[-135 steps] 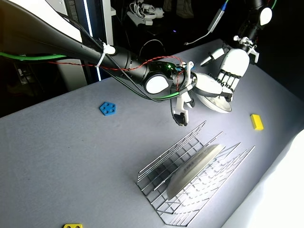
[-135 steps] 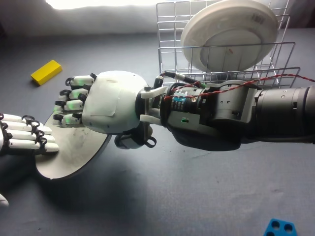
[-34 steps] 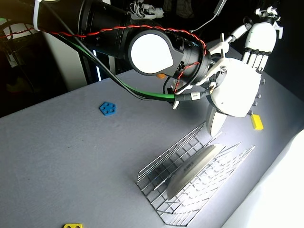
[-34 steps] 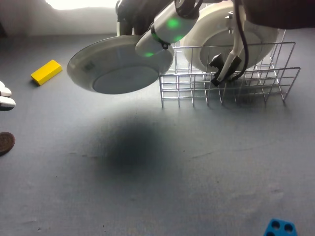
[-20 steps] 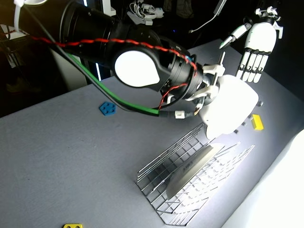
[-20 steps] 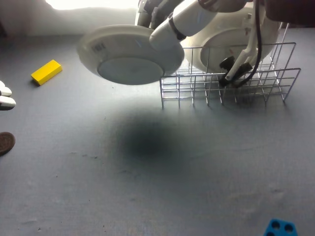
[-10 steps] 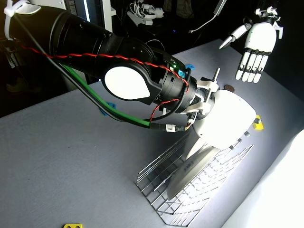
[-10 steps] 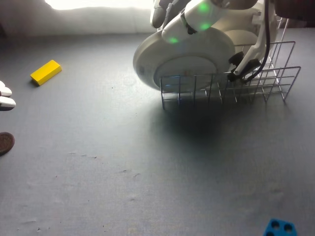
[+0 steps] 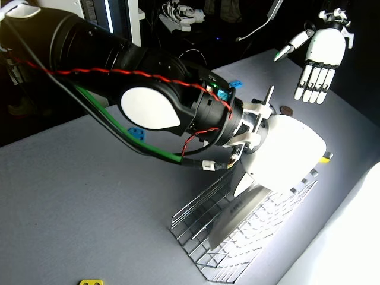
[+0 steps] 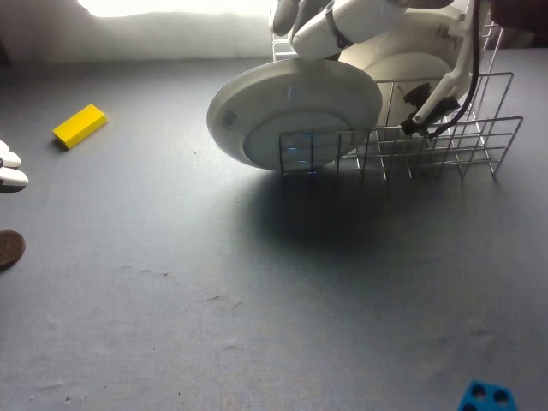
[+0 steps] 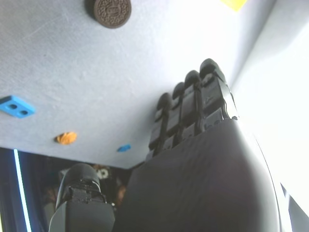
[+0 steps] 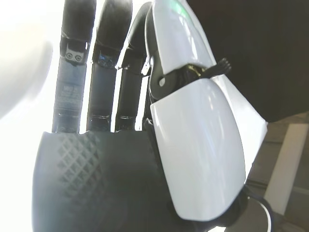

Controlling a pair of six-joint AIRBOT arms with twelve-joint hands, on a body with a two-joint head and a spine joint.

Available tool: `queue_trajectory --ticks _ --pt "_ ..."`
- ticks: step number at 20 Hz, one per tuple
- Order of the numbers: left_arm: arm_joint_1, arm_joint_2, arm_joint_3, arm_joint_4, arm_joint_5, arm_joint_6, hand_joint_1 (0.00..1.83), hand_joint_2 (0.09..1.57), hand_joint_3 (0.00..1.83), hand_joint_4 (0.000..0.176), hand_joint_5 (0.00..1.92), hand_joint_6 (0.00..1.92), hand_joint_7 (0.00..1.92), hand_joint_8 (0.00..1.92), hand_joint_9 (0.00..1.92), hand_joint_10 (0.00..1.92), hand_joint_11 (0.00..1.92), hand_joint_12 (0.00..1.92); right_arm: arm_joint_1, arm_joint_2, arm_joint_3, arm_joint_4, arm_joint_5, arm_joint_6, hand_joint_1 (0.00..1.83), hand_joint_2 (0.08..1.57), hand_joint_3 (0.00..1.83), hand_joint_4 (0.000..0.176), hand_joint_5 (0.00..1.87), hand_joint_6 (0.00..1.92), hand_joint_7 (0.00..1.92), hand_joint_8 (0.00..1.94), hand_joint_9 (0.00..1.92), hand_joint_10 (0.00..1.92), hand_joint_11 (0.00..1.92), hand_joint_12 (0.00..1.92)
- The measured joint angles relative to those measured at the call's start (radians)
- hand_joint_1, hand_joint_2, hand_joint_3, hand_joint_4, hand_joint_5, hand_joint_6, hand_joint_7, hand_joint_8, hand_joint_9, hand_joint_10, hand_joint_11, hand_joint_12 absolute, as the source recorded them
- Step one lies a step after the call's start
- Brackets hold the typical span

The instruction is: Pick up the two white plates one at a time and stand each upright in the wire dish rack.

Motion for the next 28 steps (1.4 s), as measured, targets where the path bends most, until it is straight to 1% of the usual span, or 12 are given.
queue_trajectory --ticks 4,8,10,11,12,15,17,19,21,25,27,28 --pt "0.000 0.000 0.000 0.000 0.000 0.000 0.00 1.05 0.01 0.000 0.05 0.00 0.00 0.00 0.01 0.00 0.01 0.01 0.000 0.002 0.000 0.000 0.004 -0.004 1.38 1.09 0.00 0.000 0.94 0.99 1.02 0.91 0.99 1.05 0.90 1.05" --pt "0.000 0.000 0.000 0.000 0.000 0.000 0.00 1.05 0.01 0.000 0.04 0.00 0.00 0.00 0.00 0.00 0.01 0.00 0.026 0.006 0.000 -0.020 0.018 -0.050 1.38 1.10 0.00 0.000 0.91 1.03 1.00 0.93 1.00 1.06 0.90 1.07" --pt "-0.003 0.000 -0.003 0.002 0.001 0.000 0.00 1.02 0.00 0.000 0.04 0.00 0.00 0.00 0.00 0.00 0.00 0.00 0.038 0.018 -0.009 -0.189 0.095 -0.051 1.38 1.11 0.00 0.000 0.89 1.06 0.99 0.95 0.98 1.08 0.88 1.08" --pt "-0.003 0.000 -0.007 0.006 0.002 0.000 0.00 1.02 0.00 0.000 0.04 0.00 0.00 0.00 0.00 0.00 0.00 0.00 0.036 0.027 -0.020 -0.245 0.134 -0.082 1.38 1.11 0.00 0.000 0.89 1.06 0.99 0.95 0.98 1.08 0.88 1.08" --pt "-0.003 0.000 -0.011 0.008 0.003 0.000 0.00 1.04 0.00 0.000 0.04 0.01 0.00 0.00 0.00 0.00 0.00 0.00 0.032 0.046 -0.055 -0.261 0.187 -0.230 1.38 1.11 0.00 0.000 0.87 1.09 1.01 0.93 0.96 1.10 0.87 1.09" --pt "-0.015 0.000 -0.021 0.007 0.000 0.000 0.00 1.04 0.00 0.000 0.04 0.00 0.01 0.00 0.00 0.00 0.00 0.00 0.009 0.096 -0.145 -0.256 0.267 -0.509 1.38 1.09 0.00 0.000 0.90 1.04 1.04 0.87 1.01 1.03 0.93 1.02" --pt "-0.038 0.000 -0.027 0.025 0.002 0.000 0.00 1.04 0.00 0.000 0.03 0.00 0.00 0.00 0.00 0.00 0.00 0.00 -0.018 0.147 -0.238 -0.085 0.316 -0.895 1.38 1.09 0.00 0.000 0.92 1.02 1.03 0.87 1.00 1.05 0.93 1.02" --pt "-0.063 0.000 -0.043 0.022 0.004 0.002 0.00 1.03 0.00 0.000 0.05 0.01 0.01 0.00 0.00 0.00 0.00 0.00 -0.041 0.195 -0.304 -0.007 0.386 -1.090 1.38 1.10 0.00 0.000 0.91 1.05 1.02 0.89 1.00 1.05 0.92 1.02" --pt "-0.100 -0.002 -0.072 0.035 0.000 0.004 0.00 1.03 0.00 0.000 0.07 0.01 0.03 0.01 0.01 0.01 0.01 0.00 -0.076 0.252 -0.381 0.078 0.480 -1.233 1.38 1.10 0.00 0.000 0.90 1.05 1.02 0.90 1.00 1.04 0.92 1.02" --pt "-0.177 -0.011 -0.135 0.082 -0.008 0.008 0.00 1.01 0.00 0.000 0.08 0.01 0.04 0.01 0.02 0.01 0.02 0.01 -0.101 0.335 -0.469 0.243 0.548 -1.327 1.38 1.11 0.00 0.000 0.87 1.09 0.99 0.93 1.00 1.05 0.91 1.03" --pt "-0.216 -0.011 -0.182 0.104 -0.013 0.006 0.00 1.03 0.00 0.000 0.05 0.00 0.02 0.00 0.00 0.00 0.01 0.00 -0.101 0.384 -0.509 0.266 0.566 -1.347 1.37 1.13 0.00 0.000 0.83 1.16 0.94 1.00 0.97 1.11 0.85 1.09" --pt "-0.235 -0.011 -0.203 0.121 -0.014 0.008 0.00 1.03 0.00 0.000 0.05 0.00 0.02 0.00 0.00 0.00 0.00 0.00 -0.101 0.403 -0.524 0.266 0.580 -1.349 1.24 1.14 0.00 0.000 0.87 1.15 0.98 0.99 0.95 0.74 0.82 1.11"
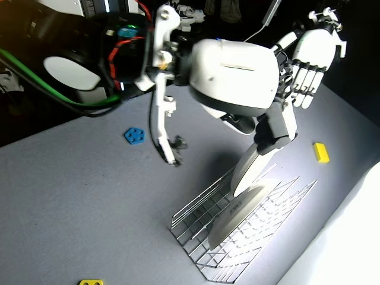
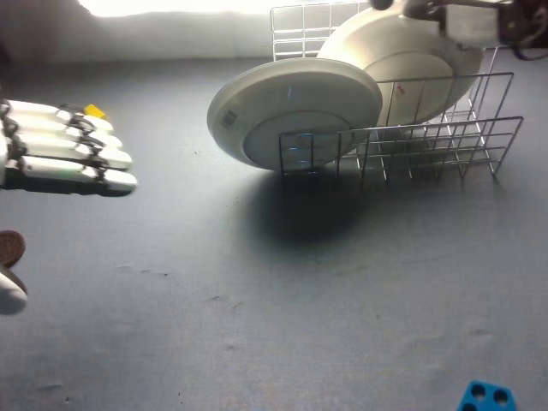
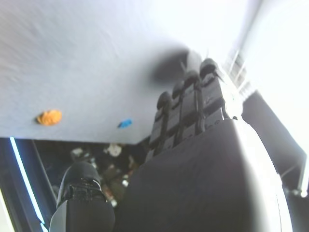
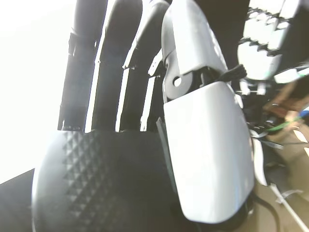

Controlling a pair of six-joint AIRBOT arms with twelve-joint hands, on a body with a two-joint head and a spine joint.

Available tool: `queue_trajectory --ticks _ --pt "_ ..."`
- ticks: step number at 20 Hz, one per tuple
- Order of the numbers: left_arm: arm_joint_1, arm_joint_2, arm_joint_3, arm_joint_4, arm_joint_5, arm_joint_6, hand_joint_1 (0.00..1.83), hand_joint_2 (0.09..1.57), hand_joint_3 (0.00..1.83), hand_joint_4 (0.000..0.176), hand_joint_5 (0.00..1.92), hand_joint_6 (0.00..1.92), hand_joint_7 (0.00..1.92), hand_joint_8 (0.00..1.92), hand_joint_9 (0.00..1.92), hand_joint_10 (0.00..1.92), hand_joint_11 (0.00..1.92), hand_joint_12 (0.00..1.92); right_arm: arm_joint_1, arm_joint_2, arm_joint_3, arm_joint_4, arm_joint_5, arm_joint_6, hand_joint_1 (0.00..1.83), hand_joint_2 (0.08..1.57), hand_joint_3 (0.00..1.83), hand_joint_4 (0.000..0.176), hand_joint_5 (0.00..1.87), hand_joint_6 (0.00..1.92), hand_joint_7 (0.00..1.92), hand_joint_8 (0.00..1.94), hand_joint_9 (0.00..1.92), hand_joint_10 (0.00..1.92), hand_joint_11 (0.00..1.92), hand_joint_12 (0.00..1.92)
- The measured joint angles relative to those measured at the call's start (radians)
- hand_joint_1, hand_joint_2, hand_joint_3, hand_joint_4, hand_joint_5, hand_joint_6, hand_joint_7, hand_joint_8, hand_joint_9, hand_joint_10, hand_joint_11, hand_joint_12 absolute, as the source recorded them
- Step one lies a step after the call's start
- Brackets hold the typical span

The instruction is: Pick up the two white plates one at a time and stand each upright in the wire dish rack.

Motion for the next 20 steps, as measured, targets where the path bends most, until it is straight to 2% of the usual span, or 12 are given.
queue_trajectory --ticks 2,4,9,10,11,12,14,16,17,18,19,20 --pt "-0.016 0.003 -0.032 0.013 0.000 0.005 0.00 1.02 0.00 0.000 0.07 0.01 0.04 0.01 0.02 0.01 0.03 0.01 0.000 0.009 -0.007 0.000 0.019 -0.001 1.21 1.14 0.00 0.000 0.85 1.17 1.00 0.99 1.03 0.41 0.80 1.12" --pt "-0.045 0.008 -0.056 0.058 0.000 0.007 0.00 1.00 0.00 0.000 0.04 0.00 0.02 0.00 0.00 0.00 0.00 0.00 -0.010 0.022 -0.009 -0.002 0.024 -0.002 1.21 1.14 0.00 0.000 0.85 1.17 1.00 0.99 1.06 0.33 0.81 1.12" --pt "-0.067 0.023 -0.099 0.111 0.011 0.030 0.00 1.00 0.00 0.000 0.11 0.02 0.07 0.02 0.04 0.01 0.03 0.01 -0.049 0.039 -0.017 0.002 -0.005 0.004 1.20 1.16 0.00 0.004 0.83 1.20 0.96 1.05 1.05 0.28 0.77 1.15" --pt "-0.067 0.023 -0.104 0.129 0.008 0.034 0.00 1.01 0.00 0.000 0.14 0.01 0.10 0.01 0.07 0.01 0.04 0.03 -0.049 0.038 -0.018 0.002 -0.010 0.008 1.19 1.16 0.00 0.011 0.84 1.20 0.96 1.04 1.04 0.27 0.76 1.17" --pt "-0.067 0.023 -0.105 0.135 0.005 0.034 0.00 1.03 0.00 0.000 0.17 0.00 0.16 0.00 0.14 0.01 0.06 0.06 -0.049 0.036 -0.018 0.002 -0.009 0.009 1.20 1.15 0.00 0.019 0.87 1.19 0.96 1.01 1.04 0.27 0.74 1.19" --pt "-0.067 0.023 -0.105 0.135 0.005 0.034 0.00 1.06 0.00 0.000 0.20 0.00 0.21 0.00 0.19 0.01 0.01 0.27 -0.047 0.032 -0.018 0.002 -0.010 0.010 1.20 1.15 0.00 0.022 0.88 1.18 0.96 1.00 1.05 0.28 0.72 1.23" --pt "-0.067 0.023 -0.105 0.135 0.010 0.034 0.00 1.11 0.00 0.000 0.35 0.01 0.44 0.01 0.38 0.02 0.00 0.63 -0.043 0.029 -0.020 -0.002 -0.008 0.016 1.20 1.14 0.01 0.021 0.88 1.17 0.99 0.97 1.01 0.52 0.67 1.36" --pt "-0.067 0.023 -0.105 0.134 0.009 0.033 0.00 1.18 0.02 0.000 0.44 0.02 0.55 0.03 0.46 0.03 0.00 0.75 -0.043 0.029 -0.020 -0.002 -0.008 0.016 1.18 1.17 0.00 0.019 0.83 1.22 0.94 1.11 0.85 1.02 0.62 1.56" --pt "-0.067 0.023 -0.105 0.134 0.009 0.030 0.03 1.22 0.01 0.000 0.52 0.03 0.64 0.04 0.56 0.06 0.00 0.88 -0.043 0.030 -0.019 0.000 -0.009 0.016 1.08 1.19 0.01 0.000 0.81 1.28 0.76 1.23 0.73 1.32 0.60 1.67" --pt "-0.067 0.023 -0.105 0.134 0.009 0.028 0.10 1.24 0.00 0.000 0.61 0.04 0.72 0.06 0.66 0.10 0.10 1.02 -0.043 0.030 -0.019 0.000 -0.009 0.016 0.98 1.25 0.01 0.000 0.71 1.43 0.64 1.49 0.64 1.56 0.57 1.77" --pt "-0.067 0.023 -0.105 0.134 0.009 0.025 0.15 1.24 0.00 0.000 0.65 0.05 0.77 0.07 0.71 0.13 0.15 1.13 -0.043 0.029 -0.019 0.000 -0.009 0.016 0.92 1.30 0.01 0.013 0.64 1.55 0.60 1.61 0.59 1.67 0.54 1.83" --pt "-0.067 0.023 -0.105 0.134 0.008 0.022 0.16 1.26 0.00 0.000 0.62 0.02 0.74 0.09 0.60 0.34 0.15 1.34 -0.043 0.029 -0.020 0.000 -0.010 0.016 0.85 1.36 0.02 0.018 0.56 1.69 0.63 1.74 0.61 1.78 0.54 1.90"
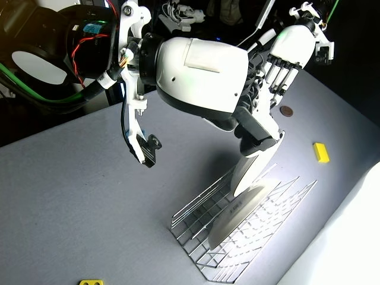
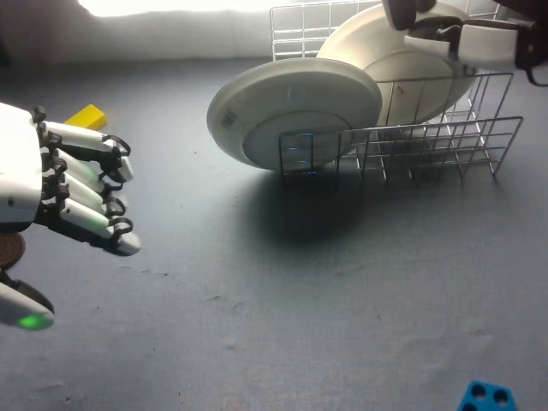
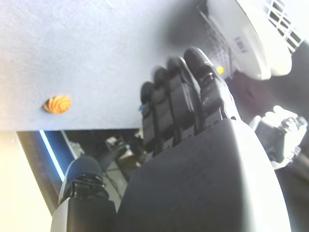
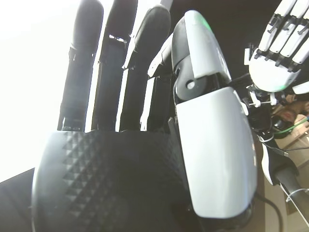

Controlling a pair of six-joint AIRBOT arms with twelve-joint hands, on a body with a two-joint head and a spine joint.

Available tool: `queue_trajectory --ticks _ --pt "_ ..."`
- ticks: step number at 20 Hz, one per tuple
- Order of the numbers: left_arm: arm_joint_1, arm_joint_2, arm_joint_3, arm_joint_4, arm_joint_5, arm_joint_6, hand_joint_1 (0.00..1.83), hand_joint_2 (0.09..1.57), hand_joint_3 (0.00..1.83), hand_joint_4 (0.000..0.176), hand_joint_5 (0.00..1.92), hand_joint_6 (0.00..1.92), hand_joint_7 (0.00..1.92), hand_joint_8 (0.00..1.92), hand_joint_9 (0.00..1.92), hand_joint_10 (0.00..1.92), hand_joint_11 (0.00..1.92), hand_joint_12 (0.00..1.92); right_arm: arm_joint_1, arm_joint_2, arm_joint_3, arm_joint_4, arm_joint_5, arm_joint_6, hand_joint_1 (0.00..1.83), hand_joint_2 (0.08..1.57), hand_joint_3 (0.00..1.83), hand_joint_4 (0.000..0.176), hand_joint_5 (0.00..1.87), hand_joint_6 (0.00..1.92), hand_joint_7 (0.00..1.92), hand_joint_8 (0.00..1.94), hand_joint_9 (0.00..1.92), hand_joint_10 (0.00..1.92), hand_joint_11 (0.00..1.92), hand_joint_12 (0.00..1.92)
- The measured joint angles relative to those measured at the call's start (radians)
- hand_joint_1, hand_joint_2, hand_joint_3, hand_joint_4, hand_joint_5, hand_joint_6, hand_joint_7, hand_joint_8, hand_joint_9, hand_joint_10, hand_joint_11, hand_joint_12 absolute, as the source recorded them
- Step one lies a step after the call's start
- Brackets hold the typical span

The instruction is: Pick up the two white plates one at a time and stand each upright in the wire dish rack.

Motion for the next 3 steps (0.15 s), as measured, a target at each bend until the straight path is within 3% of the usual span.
queue_trajectory --ticks 1,2,3 --pt "0.000 0.000 0.000 0.000 0.000 0.000 0.23 1.28 0.00 0.000 0.63 0.03 0.77 0.17 0.47 0.76 0.17 1.58 0.000 0.000 0.000 -0.001 0.000 0.000 0.80 1.35 0.01 0.000 0.62 1.87 0.72 1.88 0.72 1.89 0.63 1.92" --pt "0.001 0.000 0.000 0.001 0.000 0.000 0.27 1.30 0.00 0.000 0.63 0.03 0.70 0.44 0.40 1.07 0.19 1.71 0.000 0.000 0.000 -0.001 0.000 0.000 0.73 1.37 0.01 0.000 0.69 1.91 0.80 1.93 0.79 1.92 0.68 1.92" --pt "0.001 0.000 0.000 0.001 -0.001 0.000 0.33 1.33 0.00 0.000 0.65 0.07 0.56 0.94 0.40 1.35 0.22 1.73 0.000 0.000 0.000 -0.001 0.000 0.000 0.66 1.40 0.02 0.000 0.81 1.92 0.90 1.94 0.90 1.92 0.84 1.92"
